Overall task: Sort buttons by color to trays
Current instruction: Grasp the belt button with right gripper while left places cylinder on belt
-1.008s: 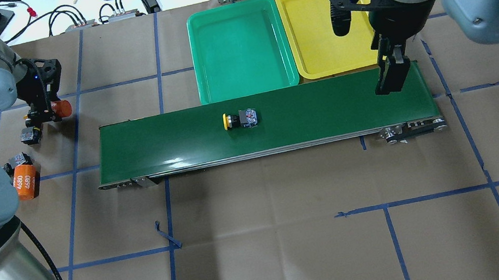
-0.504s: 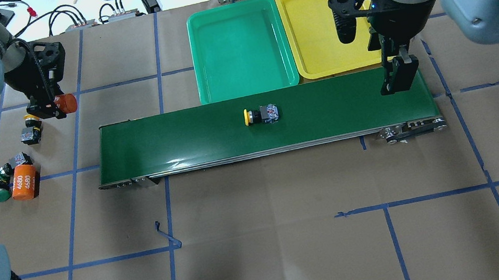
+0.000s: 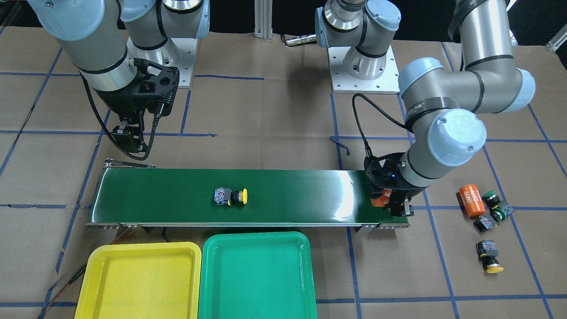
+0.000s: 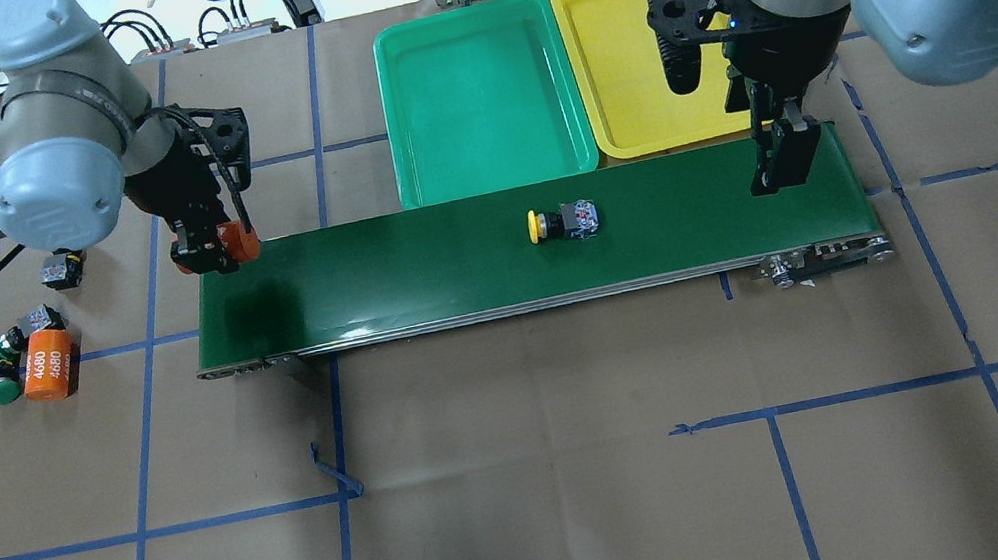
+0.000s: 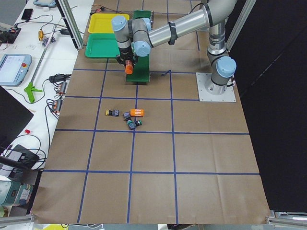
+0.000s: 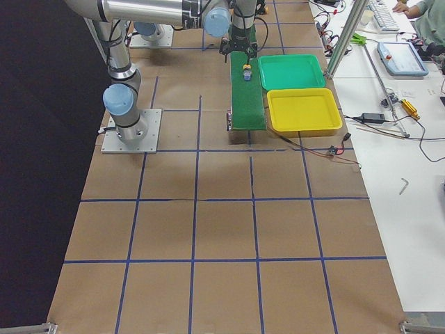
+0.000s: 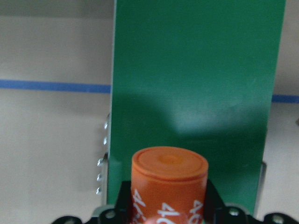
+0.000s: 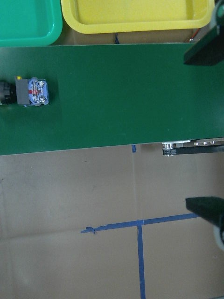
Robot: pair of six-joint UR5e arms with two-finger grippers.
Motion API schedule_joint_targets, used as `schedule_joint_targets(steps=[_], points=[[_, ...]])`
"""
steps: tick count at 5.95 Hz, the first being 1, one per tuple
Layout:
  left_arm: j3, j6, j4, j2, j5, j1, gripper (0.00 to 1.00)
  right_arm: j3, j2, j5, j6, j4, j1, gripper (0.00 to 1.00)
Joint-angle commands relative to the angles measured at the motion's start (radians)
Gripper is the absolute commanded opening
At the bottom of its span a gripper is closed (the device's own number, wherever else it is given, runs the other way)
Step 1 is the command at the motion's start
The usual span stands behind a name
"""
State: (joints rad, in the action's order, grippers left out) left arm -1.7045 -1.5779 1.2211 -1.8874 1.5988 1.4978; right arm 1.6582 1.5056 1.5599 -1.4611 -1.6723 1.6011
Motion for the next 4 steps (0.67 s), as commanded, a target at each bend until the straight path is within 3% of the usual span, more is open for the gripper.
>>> schedule_joint_targets(steps=[1,2,3,4], points=[[-0.099,0.029,-0.049,0.051,0.000,0.050,0.06,0.085,-0.057,-0.006,-0.007,-0.198,0.002,1.00],[-0.110,0.027,-0.108,0.038,-0.002,0.038,0.54,0.177,-0.077,-0.011,-0.007,-0.375,0.003,1.00],[-0.107,0.027,-0.110,0.022,-0.003,0.035,0.89,0.207,-0.122,-0.038,-0.007,-0.471,0.010,1.00],[-0.087,0.030,-0.103,0.021,0.000,0.035,0.91,0.204,-0.166,-0.040,-0.008,-0.496,0.031,1.00]])
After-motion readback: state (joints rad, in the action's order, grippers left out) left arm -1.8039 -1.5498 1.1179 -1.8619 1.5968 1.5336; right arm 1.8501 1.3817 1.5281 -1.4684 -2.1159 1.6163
